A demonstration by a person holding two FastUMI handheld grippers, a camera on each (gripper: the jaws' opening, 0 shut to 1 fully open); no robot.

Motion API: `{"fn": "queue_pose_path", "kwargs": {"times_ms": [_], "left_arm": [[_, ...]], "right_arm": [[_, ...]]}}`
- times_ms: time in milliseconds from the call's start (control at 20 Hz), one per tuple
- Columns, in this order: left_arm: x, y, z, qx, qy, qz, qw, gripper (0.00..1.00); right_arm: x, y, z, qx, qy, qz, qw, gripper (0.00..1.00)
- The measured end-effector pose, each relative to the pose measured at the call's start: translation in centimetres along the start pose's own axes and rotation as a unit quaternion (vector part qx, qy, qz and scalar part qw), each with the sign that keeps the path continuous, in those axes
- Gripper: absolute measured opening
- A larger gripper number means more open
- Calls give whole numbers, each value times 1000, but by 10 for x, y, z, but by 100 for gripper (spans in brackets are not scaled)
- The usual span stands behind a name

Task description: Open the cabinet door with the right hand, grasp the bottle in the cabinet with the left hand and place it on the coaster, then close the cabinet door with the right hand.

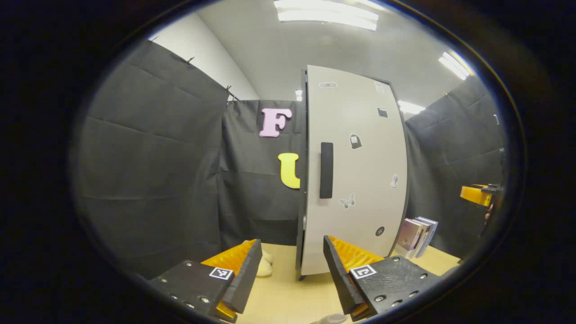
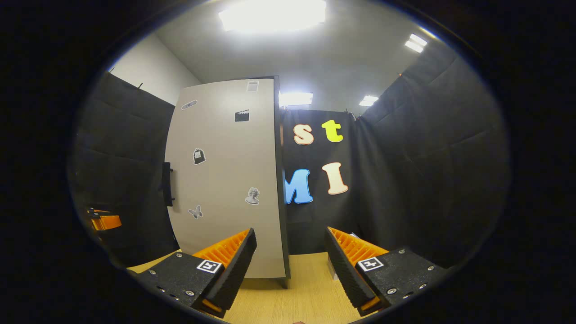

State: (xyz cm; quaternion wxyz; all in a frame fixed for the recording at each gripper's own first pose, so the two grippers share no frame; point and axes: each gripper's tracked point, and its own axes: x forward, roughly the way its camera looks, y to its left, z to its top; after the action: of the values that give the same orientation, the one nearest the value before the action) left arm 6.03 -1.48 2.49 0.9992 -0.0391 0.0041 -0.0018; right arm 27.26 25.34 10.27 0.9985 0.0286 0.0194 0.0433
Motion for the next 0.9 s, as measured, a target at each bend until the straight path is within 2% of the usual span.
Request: {"fn": "queue_pose_path", "kwargs": {"times_ms": [150,250,300,900], "left_arm": [[1,3,-1,0,1,1,1000,78],[0,3,0,-1,0,1,1000,82],[2,4,0,-2,0,1,1000,79],[3,9,1,-4,-1,2,1000,79]], "right_arm": [[0,2,-1,2,4,-1,1000,91],[0,3,1,2,3,-2,1000,94],[0,3,0,0,3,-2,1000,94],[0,7,3,-4,0,-3,1000,94]]}}
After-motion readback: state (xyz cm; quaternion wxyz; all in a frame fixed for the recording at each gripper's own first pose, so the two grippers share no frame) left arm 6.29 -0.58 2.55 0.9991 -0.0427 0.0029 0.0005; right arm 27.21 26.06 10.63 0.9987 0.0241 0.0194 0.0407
